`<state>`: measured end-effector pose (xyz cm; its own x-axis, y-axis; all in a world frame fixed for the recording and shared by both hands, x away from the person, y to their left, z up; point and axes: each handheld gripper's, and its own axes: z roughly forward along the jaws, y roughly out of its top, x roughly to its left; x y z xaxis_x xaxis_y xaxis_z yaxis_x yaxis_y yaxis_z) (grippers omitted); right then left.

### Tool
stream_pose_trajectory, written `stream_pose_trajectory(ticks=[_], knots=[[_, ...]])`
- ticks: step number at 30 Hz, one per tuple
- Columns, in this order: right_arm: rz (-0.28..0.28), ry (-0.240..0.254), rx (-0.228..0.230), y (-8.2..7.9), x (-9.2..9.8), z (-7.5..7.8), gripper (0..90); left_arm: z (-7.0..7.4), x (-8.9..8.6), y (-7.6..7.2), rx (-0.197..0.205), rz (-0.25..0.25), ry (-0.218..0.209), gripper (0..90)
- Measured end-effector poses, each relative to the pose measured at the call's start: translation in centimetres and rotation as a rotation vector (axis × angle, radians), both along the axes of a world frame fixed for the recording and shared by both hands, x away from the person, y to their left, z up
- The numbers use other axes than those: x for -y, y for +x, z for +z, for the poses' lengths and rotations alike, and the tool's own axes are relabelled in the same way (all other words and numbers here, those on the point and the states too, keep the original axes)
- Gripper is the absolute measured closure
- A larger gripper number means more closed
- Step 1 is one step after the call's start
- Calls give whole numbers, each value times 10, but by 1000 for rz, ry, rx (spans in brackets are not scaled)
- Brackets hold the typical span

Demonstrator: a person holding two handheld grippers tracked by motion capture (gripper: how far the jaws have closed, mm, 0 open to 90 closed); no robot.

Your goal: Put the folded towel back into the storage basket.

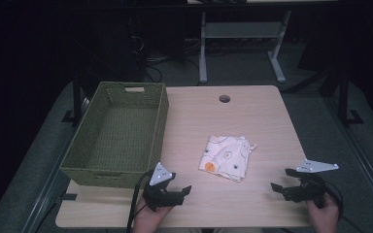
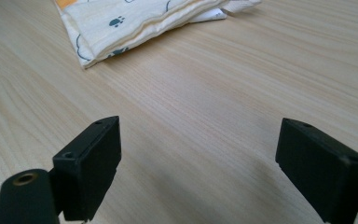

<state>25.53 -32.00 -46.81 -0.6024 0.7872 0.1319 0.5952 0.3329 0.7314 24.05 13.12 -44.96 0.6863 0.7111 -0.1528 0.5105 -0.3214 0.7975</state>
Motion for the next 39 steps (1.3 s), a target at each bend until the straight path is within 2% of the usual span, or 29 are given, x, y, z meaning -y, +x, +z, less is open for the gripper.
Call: stream_pose_trajectory(ticks=[11,18,30,36,39], knots=[[-2,7,12,-4,1,2,138,3,8,-4,7,-33,-8,272],[-2,12,15,-4,1,2,137,7,17,2,-2,-51,-21,272],[-5,21,22,-4,2,2,137,18,49,20,-16,-112,18,272],[-13,29,24,-3,2,2,138,22,59,34,-61,-126,21,273],[-13,25,23,-2,2,2,137,24,63,39,-71,-126,24,273]])
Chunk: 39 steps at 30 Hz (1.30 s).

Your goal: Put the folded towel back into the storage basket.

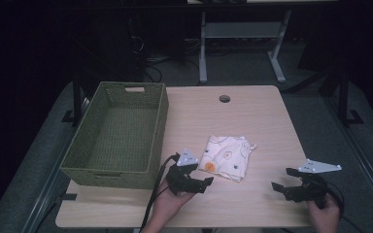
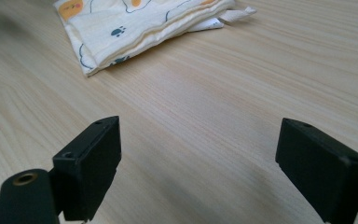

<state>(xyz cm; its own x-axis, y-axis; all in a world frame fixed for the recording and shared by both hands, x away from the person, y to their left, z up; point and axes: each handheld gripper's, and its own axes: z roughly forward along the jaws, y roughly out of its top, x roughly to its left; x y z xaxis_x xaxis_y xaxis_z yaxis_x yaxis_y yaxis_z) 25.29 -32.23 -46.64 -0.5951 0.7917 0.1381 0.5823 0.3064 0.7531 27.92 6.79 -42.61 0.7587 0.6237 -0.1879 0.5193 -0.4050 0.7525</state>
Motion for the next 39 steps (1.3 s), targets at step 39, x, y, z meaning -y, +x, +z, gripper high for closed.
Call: stream_pose_trajectory(ticks=[39], knots=[[10,66,4,7,1,0,137,-6,99,90,-65,29,324,356]])
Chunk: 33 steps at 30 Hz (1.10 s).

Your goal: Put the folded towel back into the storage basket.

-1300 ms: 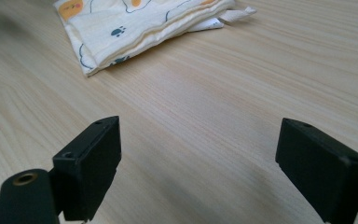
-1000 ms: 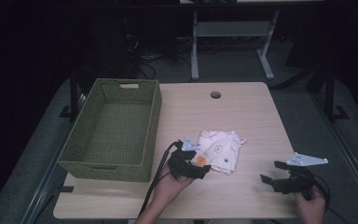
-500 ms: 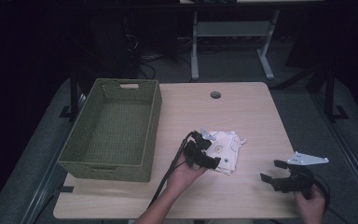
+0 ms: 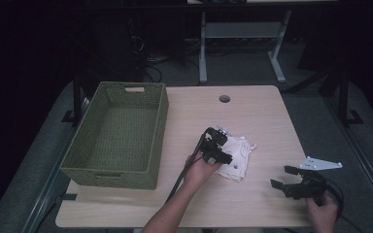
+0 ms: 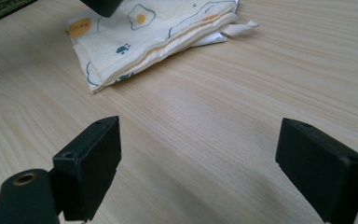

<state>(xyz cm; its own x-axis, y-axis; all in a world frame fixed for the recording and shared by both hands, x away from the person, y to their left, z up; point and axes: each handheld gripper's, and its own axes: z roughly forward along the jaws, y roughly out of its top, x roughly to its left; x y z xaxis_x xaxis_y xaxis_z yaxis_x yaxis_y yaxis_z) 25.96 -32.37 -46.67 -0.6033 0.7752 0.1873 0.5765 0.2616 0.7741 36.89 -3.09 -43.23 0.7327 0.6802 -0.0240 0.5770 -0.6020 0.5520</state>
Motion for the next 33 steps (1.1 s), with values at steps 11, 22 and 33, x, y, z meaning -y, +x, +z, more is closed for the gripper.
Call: stream_pose_trajectory(ticks=[11,22,33], knots=[[8,8,-11,2,-2,0,137,-17,10,10,-19,18,78,457],[6,9,-3,1,-1,0,137,-15,10,7,-9,0,103,670],[7,6,-2,1,0,0,137,-13,7,10,-29,-17,114,814]])
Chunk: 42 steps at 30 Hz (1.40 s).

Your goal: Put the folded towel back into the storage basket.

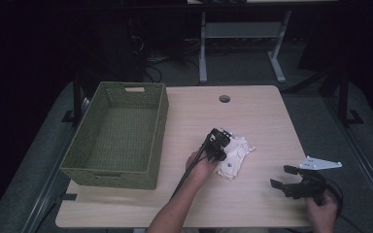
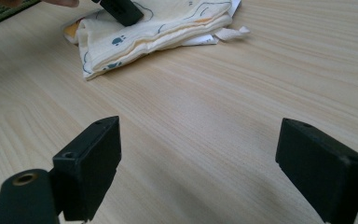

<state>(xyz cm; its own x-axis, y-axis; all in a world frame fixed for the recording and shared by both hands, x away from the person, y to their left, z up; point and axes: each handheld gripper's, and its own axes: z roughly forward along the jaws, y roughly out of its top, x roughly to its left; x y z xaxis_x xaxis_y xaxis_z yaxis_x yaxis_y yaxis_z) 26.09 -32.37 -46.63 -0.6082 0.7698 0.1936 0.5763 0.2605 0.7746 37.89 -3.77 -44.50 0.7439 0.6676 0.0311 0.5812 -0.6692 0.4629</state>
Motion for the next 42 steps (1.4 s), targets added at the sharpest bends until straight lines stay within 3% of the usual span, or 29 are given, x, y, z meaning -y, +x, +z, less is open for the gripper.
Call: stream_pose_trajectory(ticks=[5,7,8,9,16,17,18,21,24,28,29,35,42], knots=[[0,-1,1,0,0,0,137,1,-9,2,-38,16,-45,818],[1,-6,3,0,0,0,137,2,-16,2,-56,33,-95,820],[1,-6,3,0,0,0,137,2,-16,2,-56,33,-95,820],[-1,-9,3,0,0,0,137,5,-21,1,-63,39,-132,821],[-4,-13,3,-1,0,0,137,18,-36,-3,-72,41,-214,823],[-6,-15,0,-1,0,0,137,24,-42,-6,-78,38,-259,823],[-5,-18,2,-2,-1,0,137,26,-44,-7,-77,38,-274,823],[-5,-25,4,-3,-1,0,137,30,-47,-11,-73,32,-294,823],[-7,-27,1,-4,-1,1,138,37,-54,-15,-81,27,-343,823],[-7,-32,4,-5,-2,0,137,39,-59,-18,-80,25,-368,823],[-5,-33,4,-5,-2,0,137,40,-62,-20,-92,31,-405,823],[-2,-36,2,-6,-3,0,137,43,-71,-24,-103,27,-470,823],[-2,-35,2,-6,-3,0,137,46,-80,-26,-114,31,-516,823]])
